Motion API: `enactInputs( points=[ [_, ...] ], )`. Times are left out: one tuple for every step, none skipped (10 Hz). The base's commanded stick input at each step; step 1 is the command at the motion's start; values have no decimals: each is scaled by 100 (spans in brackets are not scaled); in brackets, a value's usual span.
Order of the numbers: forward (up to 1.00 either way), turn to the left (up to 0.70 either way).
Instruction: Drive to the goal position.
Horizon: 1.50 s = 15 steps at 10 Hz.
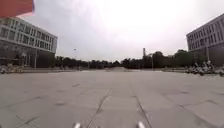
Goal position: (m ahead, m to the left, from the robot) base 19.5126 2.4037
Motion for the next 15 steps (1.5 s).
enactInputs(
  points=[
    [50,0],
    [50,0],
    [50,0],
    [50,0],
    [50,0],
    [50,0],
    [50,0],
    [50,0],
    [50,0],
    [50,0],
    [50,0],
    [50,0],
    [50,0],
    [50,0],
    [50,0]
  ],
)
